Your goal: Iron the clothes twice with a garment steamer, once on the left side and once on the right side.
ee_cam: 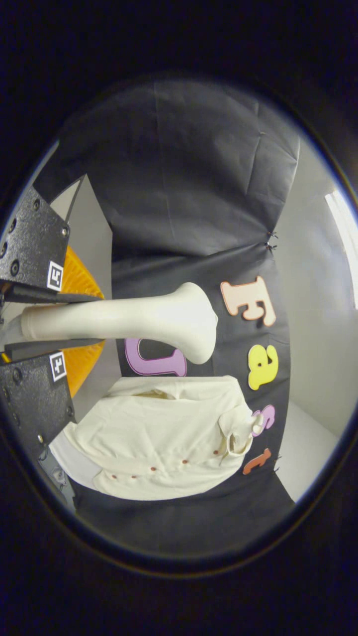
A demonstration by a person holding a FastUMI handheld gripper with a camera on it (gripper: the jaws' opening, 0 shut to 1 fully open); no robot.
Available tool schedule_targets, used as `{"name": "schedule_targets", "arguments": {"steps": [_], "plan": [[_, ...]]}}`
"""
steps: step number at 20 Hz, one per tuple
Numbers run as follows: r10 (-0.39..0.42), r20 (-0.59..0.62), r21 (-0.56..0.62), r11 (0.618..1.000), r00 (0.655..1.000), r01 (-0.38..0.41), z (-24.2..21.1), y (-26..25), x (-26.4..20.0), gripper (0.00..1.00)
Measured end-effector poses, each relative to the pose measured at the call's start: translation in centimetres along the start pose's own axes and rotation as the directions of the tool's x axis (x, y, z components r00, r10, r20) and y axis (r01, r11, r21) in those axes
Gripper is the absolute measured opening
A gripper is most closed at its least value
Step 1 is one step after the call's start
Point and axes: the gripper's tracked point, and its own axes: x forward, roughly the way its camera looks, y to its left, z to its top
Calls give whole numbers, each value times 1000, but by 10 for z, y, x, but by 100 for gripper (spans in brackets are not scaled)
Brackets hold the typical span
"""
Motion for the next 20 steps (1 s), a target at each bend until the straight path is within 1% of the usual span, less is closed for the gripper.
{"name": "schedule_targets", "arguments": {"steps": [3,8,15,20], "plan": [[-7,55,15,1000,998,6,16,-29,-16,30],[-31,101,39,999,994,27,33,-90,-20,30],[-84,159,77,994,984,72,45,-174,15,30],[-90,153,104,992,984,74,48,-214,51,30]]}}
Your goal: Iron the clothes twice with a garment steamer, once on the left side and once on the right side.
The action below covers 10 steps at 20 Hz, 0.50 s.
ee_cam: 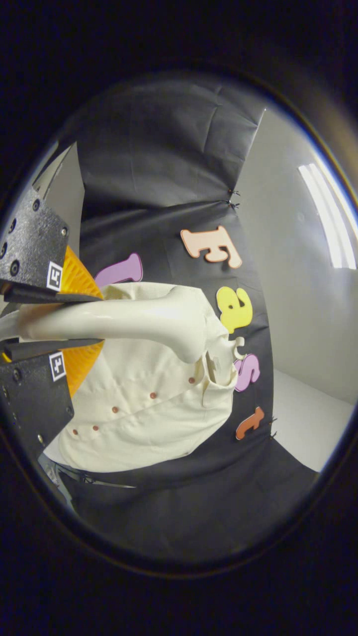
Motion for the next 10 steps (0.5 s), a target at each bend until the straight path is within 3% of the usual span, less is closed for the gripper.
{"name": "schedule_targets", "arguments": {"steps": [10], "plan": [[28,-55,-14,999,998,-28,-34,-33,69,30]]}}
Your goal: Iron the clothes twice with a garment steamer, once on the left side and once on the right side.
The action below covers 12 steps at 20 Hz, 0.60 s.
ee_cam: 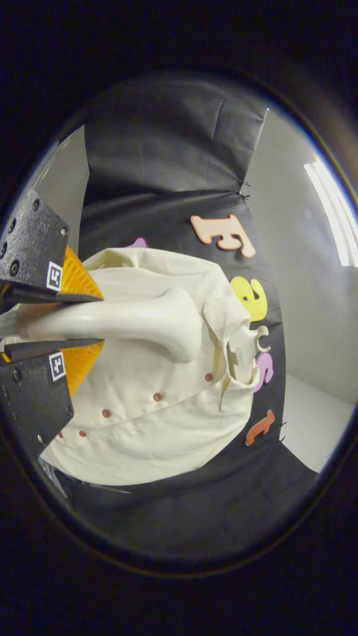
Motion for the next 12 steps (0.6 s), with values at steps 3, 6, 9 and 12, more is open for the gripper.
{"name": "schedule_targets", "arguments": {"steps": [3,6,9,12], "plan": [[34,-3,57,998,999,-34,-16,-2,-3,30],[38,-6,76,996,999,-38,-38,-7,-13,30],[42,-32,89,995,999,-39,-57,-10,-23,30],[37,-52,109,994,998,-31,-73,-19,-31,30]]}}
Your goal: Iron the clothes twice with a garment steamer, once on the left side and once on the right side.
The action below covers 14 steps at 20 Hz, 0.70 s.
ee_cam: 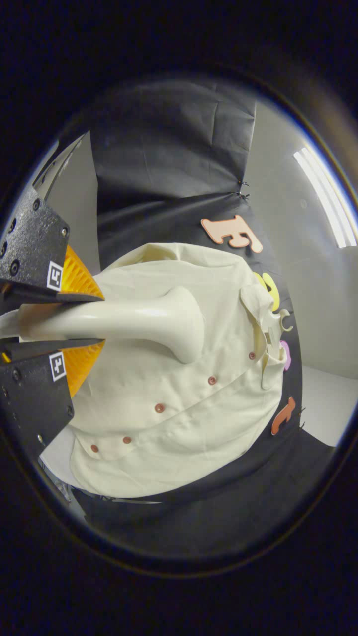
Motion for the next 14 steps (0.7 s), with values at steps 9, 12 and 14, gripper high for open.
{"name": "schedule_targets", "arguments": {"steps": [9,12,14], "plan": [[-24,-83,72,997,996,30,-67,-25,-30,30],[-21,-120,88,996,993,32,-90,-28,-40,30],[-25,-138,101,994,990,39,-106,-32,-48,30]]}}
